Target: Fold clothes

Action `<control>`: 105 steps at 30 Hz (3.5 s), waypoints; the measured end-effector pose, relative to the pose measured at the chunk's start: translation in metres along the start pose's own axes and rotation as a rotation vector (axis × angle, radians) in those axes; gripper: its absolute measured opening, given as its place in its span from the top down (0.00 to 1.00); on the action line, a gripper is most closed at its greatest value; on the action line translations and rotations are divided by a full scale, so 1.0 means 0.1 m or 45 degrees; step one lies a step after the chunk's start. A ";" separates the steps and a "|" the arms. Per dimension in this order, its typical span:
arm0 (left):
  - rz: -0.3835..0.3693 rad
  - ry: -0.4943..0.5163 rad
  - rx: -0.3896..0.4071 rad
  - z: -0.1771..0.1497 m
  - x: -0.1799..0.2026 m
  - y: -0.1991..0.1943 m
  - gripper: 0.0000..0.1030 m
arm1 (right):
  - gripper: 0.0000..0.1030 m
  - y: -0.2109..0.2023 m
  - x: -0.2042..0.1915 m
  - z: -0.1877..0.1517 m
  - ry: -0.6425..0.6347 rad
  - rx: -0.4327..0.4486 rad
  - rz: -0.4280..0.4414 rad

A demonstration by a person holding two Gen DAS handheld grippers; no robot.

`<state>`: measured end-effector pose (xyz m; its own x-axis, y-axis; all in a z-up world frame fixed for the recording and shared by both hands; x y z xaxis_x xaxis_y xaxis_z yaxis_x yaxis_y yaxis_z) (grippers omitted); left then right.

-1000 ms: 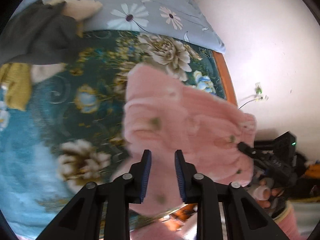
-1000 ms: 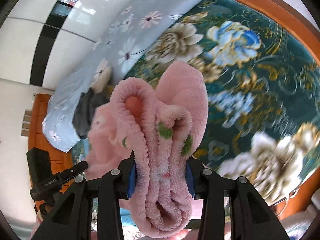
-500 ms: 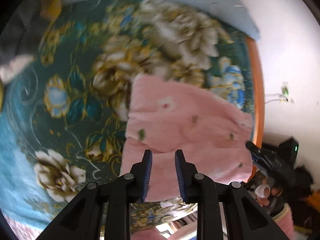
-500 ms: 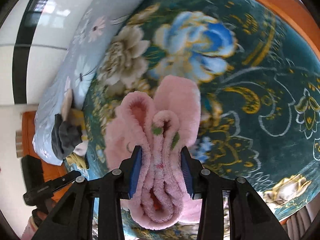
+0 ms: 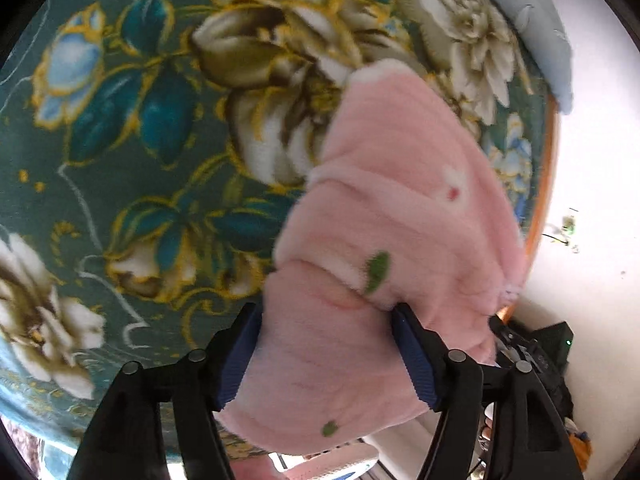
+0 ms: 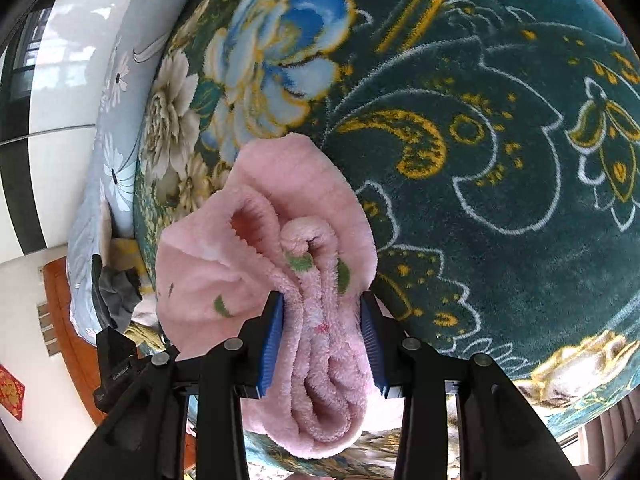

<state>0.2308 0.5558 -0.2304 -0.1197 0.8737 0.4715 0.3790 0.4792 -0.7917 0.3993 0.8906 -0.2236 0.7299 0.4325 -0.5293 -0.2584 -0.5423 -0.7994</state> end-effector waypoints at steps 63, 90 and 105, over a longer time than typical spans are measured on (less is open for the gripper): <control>0.244 0.404 0.203 0.66 0.80 -0.63 0.42 | 0.70 0.23 -1.67 0.46 -0.622 0.076 -0.248; 0.481 0.273 0.289 0.30 1.00 -0.53 0.00 | 0.00 0.28 -1.65 0.15 -0.791 0.142 -0.486; 0.671 0.318 0.441 0.01 0.94 -0.61 0.00 | 0.00 0.19 -1.80 -0.09 -0.906 0.190 -0.591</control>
<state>0.1950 0.6089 -0.1380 0.2322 0.9722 0.0313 0.0080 0.0302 -0.9995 0.2689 0.7958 -0.1409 0.2250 0.9625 -0.1518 -0.1489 -0.1199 -0.9815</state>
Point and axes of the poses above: each gripper's, at about its wrist camera, not at the fingertips, and y roughly the way its jaws point, x to its right, z to its top, the point moved 2 cm from there along y, roughly the way its jaws point, and after that the axes turned 5 degrees about -x, right-handed, at the moved point
